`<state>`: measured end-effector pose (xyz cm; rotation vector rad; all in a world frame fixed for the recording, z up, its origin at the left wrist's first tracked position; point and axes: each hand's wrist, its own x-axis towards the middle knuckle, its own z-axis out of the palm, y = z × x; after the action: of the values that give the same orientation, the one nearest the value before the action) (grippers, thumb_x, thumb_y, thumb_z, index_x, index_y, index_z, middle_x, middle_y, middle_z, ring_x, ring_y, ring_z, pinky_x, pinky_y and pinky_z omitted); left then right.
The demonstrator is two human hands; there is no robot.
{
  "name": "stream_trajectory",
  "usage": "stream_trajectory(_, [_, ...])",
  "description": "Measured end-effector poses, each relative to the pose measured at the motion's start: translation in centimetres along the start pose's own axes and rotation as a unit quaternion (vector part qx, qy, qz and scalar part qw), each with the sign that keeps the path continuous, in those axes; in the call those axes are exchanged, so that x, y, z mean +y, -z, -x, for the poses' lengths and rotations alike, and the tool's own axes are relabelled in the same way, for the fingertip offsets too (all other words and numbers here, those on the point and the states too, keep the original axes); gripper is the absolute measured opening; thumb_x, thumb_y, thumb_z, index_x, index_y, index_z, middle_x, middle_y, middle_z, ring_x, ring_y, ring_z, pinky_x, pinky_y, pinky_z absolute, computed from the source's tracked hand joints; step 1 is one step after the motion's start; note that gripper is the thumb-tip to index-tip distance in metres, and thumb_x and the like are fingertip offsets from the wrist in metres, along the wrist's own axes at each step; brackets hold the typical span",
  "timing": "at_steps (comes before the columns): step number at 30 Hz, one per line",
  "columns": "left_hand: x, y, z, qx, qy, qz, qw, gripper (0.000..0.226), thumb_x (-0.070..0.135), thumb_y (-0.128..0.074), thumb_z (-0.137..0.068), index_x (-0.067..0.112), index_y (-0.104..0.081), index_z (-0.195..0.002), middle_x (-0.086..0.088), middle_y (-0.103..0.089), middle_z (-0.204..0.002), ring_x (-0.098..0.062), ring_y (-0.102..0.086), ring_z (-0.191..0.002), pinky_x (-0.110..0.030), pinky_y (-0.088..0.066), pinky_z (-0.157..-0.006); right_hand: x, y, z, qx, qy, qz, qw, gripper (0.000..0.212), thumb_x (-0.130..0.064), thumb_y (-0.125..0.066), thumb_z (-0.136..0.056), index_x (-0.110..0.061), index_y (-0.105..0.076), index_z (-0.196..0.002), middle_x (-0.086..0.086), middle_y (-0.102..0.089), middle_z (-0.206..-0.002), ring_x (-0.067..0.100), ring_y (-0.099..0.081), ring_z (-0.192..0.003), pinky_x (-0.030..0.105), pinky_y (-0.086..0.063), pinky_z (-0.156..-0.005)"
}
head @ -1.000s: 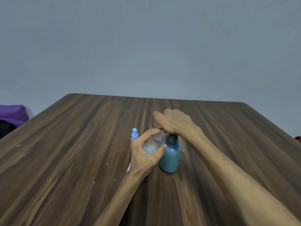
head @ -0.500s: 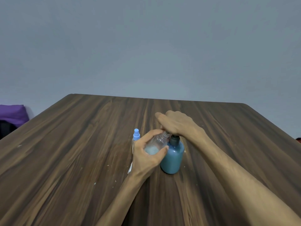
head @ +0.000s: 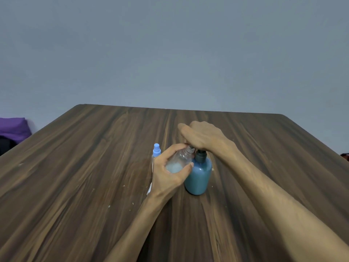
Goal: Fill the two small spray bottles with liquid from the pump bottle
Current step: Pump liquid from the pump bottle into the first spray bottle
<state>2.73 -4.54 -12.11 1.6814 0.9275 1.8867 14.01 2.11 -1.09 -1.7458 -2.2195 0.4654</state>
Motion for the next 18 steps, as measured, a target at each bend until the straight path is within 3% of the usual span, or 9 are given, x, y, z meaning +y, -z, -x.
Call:
stream_trajectory(5, [-0.09, -0.08, -0.08, -0.008, 0.006, -0.007, 1.0, 0.044, -0.004, -0.076, -0.077, 0.022, -0.07, -0.112, 0.011, -0.077, -0.106, -0.011, -0.074, -0.101, -0.023, -0.056, -0.091, 0.18, -0.41, -0.22, -0.017, -0.002, 0.018, 1.0, 0.047, -0.045, -0.029, -0.1, -0.018, -0.06, -0.078, 0.006, -0.066, -0.091, 0.028, -0.06, -0.085, 0.038, -0.037, -0.069])
stream_trajectory(9, [-0.13, -0.04, -0.08, -0.009, -0.003, -0.006, 1.0, 0.047, -0.006, -0.076, -0.077, 0.023, -0.07, -0.113, 0.017, -0.077, -0.108, -0.009, -0.074, -0.103, -0.021, -0.055, -0.092, 0.32, -0.07, -0.22, -0.005, 0.003, -0.02, 1.0, 0.054, -0.047, -0.029, -0.097, -0.017, -0.072, -0.085, 0.005, -0.075, -0.092, 0.029, -0.065, -0.09, 0.039, -0.045, -0.075])
stream_trajectory(12, [-0.07, -0.03, -0.07, -0.011, 0.009, -0.006, 1.0, 0.046, -0.005, -0.077, -0.077, 0.023, -0.07, -0.113, 0.012, -0.077, -0.107, -0.011, -0.074, -0.103, -0.022, -0.055, -0.092, 0.05, -0.01, 0.1, -0.036, -0.009, -0.014, 0.999, 0.05, -0.045, -0.031, -0.098, -0.017, -0.069, -0.083, 0.004, -0.073, -0.09, 0.027, -0.063, -0.086, 0.039, -0.044, -0.074])
stream_trajectory(15, [-0.1, 0.08, 0.06, -0.004, 0.002, -0.006, 1.0, 0.045, -0.004, -0.077, -0.077, 0.023, -0.071, -0.112, 0.011, -0.077, -0.107, -0.01, -0.074, -0.102, -0.022, -0.055, -0.092, 0.03, 0.07, 0.14, -0.01, -0.002, -0.008, 1.0, 0.052, -0.047, -0.031, -0.097, -0.017, -0.071, -0.086, 0.005, -0.073, -0.095, 0.029, -0.064, -0.088, 0.04, -0.047, -0.078])
stream_trajectory(18, [-0.14, -0.02, -0.11, -0.011, 0.006, -0.008, 1.0, 0.045, -0.004, -0.077, -0.077, 0.024, -0.07, -0.112, 0.011, -0.077, -0.107, -0.011, -0.074, -0.102, -0.023, -0.055, -0.092, -0.05, 0.04, 0.09, -0.031, -0.008, -0.006, 0.999, 0.05, -0.045, -0.032, -0.098, -0.016, -0.071, -0.086, 0.004, -0.072, -0.087, 0.025, -0.063, -0.083, 0.037, -0.042, -0.07])
